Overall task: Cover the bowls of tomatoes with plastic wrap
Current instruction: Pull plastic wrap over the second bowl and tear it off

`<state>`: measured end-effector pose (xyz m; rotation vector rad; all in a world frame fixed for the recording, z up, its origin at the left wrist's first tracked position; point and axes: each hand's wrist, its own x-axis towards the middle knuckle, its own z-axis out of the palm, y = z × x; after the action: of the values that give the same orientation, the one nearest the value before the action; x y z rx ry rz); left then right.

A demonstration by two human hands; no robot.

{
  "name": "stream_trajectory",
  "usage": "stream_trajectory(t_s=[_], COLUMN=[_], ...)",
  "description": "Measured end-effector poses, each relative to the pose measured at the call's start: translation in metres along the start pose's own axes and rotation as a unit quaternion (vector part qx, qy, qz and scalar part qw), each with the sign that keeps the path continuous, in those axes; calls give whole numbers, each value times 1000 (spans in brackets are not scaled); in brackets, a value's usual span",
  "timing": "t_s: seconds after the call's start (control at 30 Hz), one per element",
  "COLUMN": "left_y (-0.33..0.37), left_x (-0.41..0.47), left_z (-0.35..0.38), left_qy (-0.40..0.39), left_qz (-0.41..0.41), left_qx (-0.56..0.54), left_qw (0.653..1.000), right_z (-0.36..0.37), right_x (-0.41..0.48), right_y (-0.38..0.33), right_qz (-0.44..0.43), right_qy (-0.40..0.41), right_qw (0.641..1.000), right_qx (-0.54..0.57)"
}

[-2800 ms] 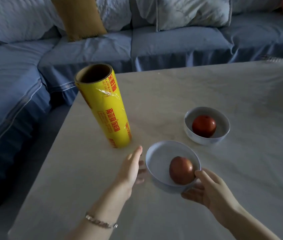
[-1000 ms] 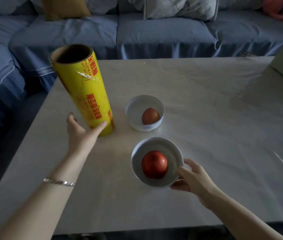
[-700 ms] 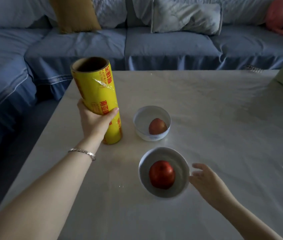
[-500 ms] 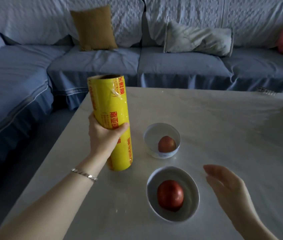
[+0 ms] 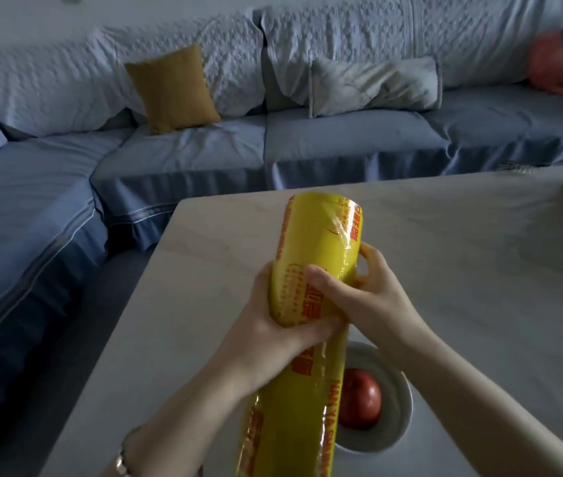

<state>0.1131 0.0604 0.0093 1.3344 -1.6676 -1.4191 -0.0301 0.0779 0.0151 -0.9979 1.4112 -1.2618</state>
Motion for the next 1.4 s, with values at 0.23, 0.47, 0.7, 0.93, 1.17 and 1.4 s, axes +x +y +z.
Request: stream_trajectory(t_s=[0.23,0.47,0.7,0.93,1.17,1.4], left_y=[-8,-6,-10,-12,-16,-10], left_x=[1,-1,-4,-11,-18,-26], left_z=[24,31,29,32,31,32], left_qy=[-155,-102,-84,-85,-38,-14], left_qz=[14,30,20,22,18,44], left_qx=[-147,-116,-86,-74,-13,103], left_qw=[977,988,993,993,999,994], right_z=[-36,-56,-62,-66,-57,-50], right_x=[-17,-12,-5,-13,-23,-20], right_y=[21,21,28,35,32,44], right_qz=[62,-50,-14,-59,-29,21], right_qy=[27,175,99,104,76,47], right_qw=[993,983,995,991,987,989], right_qx=[95,-5,-18,-61,138,142])
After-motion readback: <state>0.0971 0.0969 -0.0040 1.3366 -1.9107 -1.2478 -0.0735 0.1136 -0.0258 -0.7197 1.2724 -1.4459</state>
